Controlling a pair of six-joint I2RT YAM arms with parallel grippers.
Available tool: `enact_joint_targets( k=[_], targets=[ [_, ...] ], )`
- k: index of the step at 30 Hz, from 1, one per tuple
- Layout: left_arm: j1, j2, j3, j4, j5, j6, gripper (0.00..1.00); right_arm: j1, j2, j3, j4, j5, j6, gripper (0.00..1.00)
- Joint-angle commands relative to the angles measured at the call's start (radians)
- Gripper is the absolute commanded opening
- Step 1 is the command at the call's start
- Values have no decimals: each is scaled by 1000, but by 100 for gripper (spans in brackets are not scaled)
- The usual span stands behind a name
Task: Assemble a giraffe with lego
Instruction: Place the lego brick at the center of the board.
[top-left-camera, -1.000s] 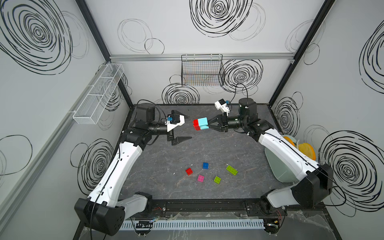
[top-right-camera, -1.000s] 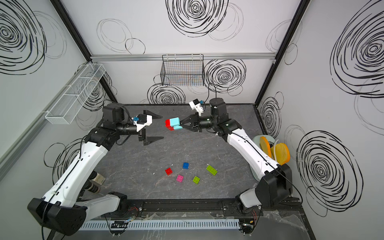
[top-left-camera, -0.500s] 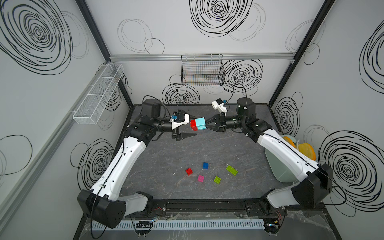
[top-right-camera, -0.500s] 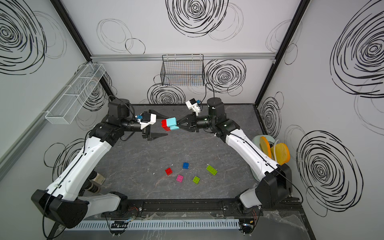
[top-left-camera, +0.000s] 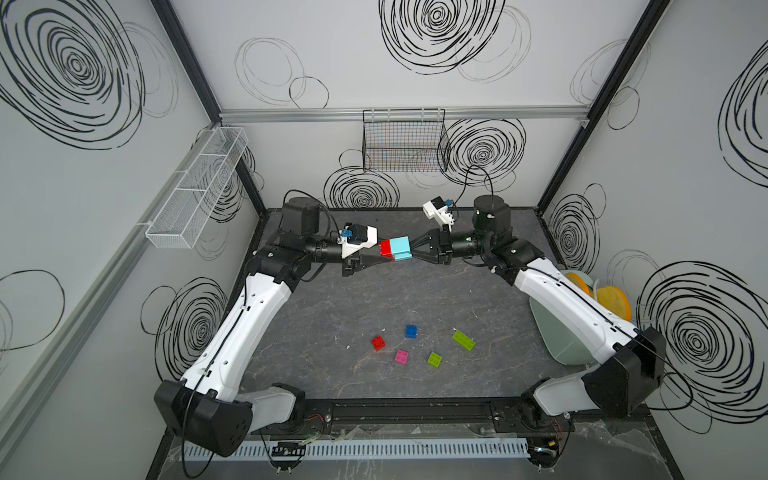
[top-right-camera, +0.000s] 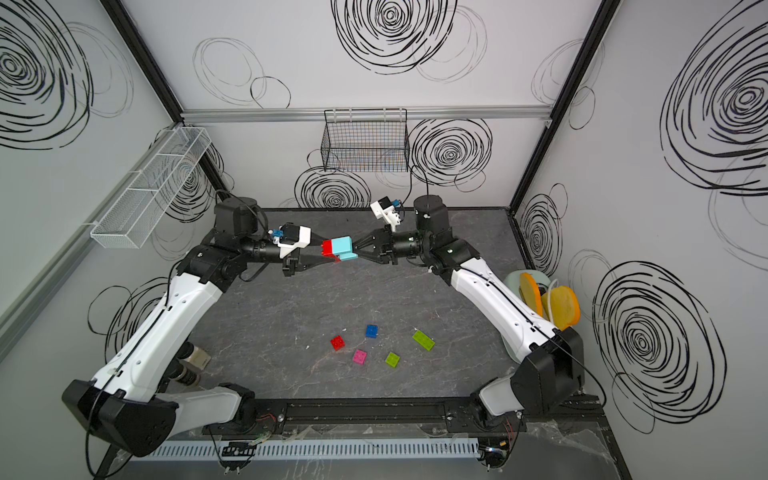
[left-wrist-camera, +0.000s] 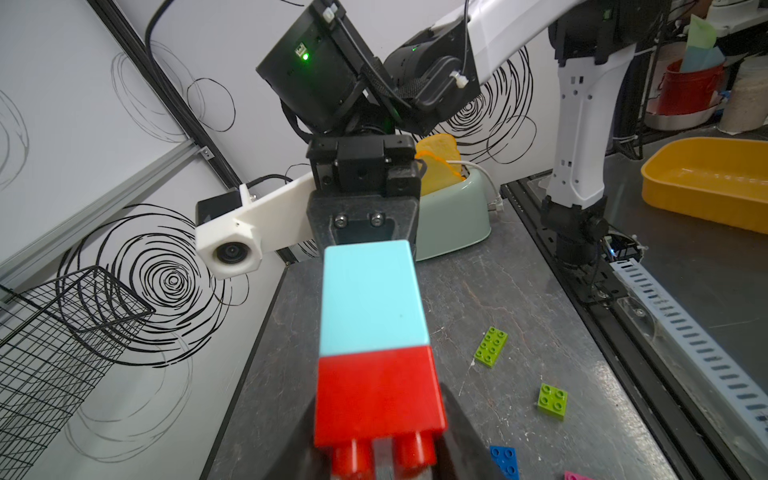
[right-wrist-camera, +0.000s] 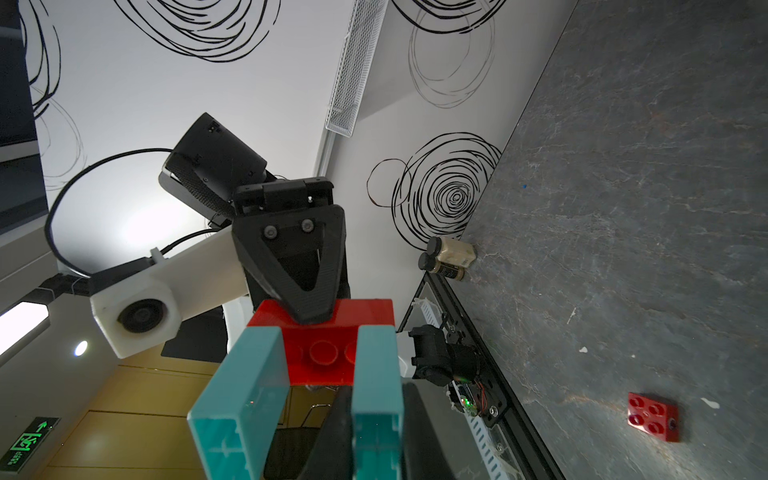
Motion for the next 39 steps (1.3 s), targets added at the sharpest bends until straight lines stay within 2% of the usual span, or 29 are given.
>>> enact_joint_targets(
  k=[1, 4, 6, 12, 15, 18, 22, 27, 29, 30, 32, 35, 39],
  targets=[
    [-4, -13, 27, -8, 26, 9, 10, 2, -20, 27, 26, -5, 1, 6],
    [-3, -15, 27, -14, 24, 13, 9, -8, -27, 19, 9, -1, -14, 36],
    [-1, -15, 29, -15, 19, 11, 10, -29, -47, 1, -2, -3, -25, 47],
    [2, -11, 37, -12, -23, -45, 11, -119, -161, -96, -79, 33, -111, 58],
    [-4, -2, 51, -16, -124, -111, 9, -174, -215, -126, -202, 80, -229, 63],
    [-10, 31, 109, -100, -257, -126, 5, -245, -283, -165, -323, 169, -366, 70],
    [-45, 86, 199, -283, -430, -44, 5, -295, -394, -232, -435, 439, -517, 80],
    [-150, 164, 249, -414, -686, 35, 5, -295, -548, -348, -433, 755, -653, 88],
    [-189, 205, 278, -454, -762, 43, 5, -295, -613, -400, -416, 842, -702, 90],
    [-212, 231, 296, -478, -803, 44, 0, -295, -649, -439, -403, 885, -721, 94],
    [-255, 282, 328, -528, -875, 53, 0, -295, -715, -503, -377, 950, -755, 99],
    [-316, 366, 370, -591, -985, 54, 0, -295, -805, -593, -337, 1013, -815, 99],
    [-374, 473, 421, -659, -1072, 40, 0, -280, -920, -680, -252, 1042, -850, 99]
  ],
)
